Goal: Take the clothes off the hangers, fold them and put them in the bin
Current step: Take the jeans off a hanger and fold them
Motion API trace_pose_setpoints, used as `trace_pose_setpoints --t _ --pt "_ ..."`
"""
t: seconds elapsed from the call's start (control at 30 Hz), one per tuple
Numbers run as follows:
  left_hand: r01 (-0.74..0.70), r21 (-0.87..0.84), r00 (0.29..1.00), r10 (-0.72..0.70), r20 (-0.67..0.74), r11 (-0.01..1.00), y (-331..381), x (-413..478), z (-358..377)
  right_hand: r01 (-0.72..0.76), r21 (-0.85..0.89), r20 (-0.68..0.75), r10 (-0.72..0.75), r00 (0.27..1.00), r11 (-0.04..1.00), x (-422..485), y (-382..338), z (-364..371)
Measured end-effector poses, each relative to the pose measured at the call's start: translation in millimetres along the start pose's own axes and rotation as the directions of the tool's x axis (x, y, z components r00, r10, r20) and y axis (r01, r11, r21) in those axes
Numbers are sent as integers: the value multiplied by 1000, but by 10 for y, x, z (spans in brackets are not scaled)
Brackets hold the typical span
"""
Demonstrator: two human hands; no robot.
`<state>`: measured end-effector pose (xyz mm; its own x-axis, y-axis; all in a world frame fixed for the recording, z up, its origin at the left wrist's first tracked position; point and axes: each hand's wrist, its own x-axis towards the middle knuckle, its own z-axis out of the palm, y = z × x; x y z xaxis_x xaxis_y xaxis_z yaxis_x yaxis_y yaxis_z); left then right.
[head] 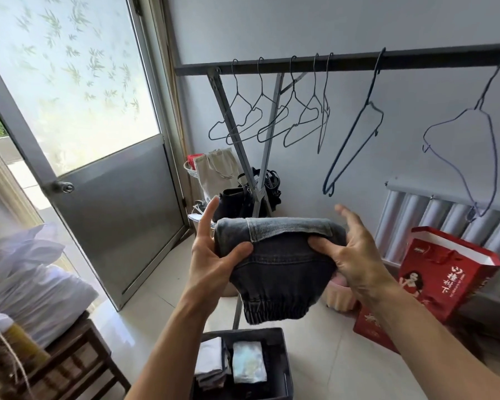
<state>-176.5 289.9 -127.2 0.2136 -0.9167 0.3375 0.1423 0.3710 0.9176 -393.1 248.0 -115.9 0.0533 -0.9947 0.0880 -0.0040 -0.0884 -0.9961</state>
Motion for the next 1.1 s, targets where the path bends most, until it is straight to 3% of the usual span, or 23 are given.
trace_pose_setpoints --t 0.1,0.17,0.27,0.37,0.4,0.47,0.53,0.63,0.73,0.8,0.83,0.87,0.93,1.0,1.1 --pt "-47 34 999 47 4 998 42 23 -17 59 -127 80 -49 996 990 -45 -13 -28" --pt "-74 40 997 74 7 996 82 31 -46 118 -376 72 -98 993 919 -79 -63 -42" --pt "-94 74 995 90 51 993 161 49 -80 270 -752 148 -244 958 601 -110 -234 17" --pt "-77 99 985 61 161 992 238 75 -81 442 -787 418 -154 895 432 -57 -326 211" --pt "-68 112 978 44 202 991 256 87 -89 453 -783 470 -70 880 426 -29 -315 288" --pt "-48 141 963 8 271 989 293 125 -121 404 -731 504 38 863 550 43 -265 394" --pt "-46 185 952 -14 307 982 318 167 -163 387 -627 541 20 841 677 82 -217 450" --pt "39 205 958 -95 270 978 290 228 -209 369 -639 465 -43 884 675 93 -165 532" --pt "21 350 1000 -21 -4 936 180 234 -227 291 -674 368 -33 929 679 104 -70 626" --pt "-45 466 966 158 -206 884 98 152 -223 231 -707 282 -33 959 669 138 1 671" --pt "-52 477 958 179 -226 878 48 93 -208 209 -718 241 -43 969 664 146 17 692" --pt "-31 473 970 141 -199 881 -20 36 -187 203 -731 211 -66 975 651 151 27 725" --pt "143 436 987 -96 -128 889 -176 -37 -128 237 -768 192 -138 972 595 118 28 824" --pt "303 413 953 -283 -112 858 -255 -39 -105 298 -800 215 -215 953 521 50 22 951" --pt "404 205 914 -382 -138 891 -257 31 -87 384 -827 270 -309 912 410 -27 41 1109"
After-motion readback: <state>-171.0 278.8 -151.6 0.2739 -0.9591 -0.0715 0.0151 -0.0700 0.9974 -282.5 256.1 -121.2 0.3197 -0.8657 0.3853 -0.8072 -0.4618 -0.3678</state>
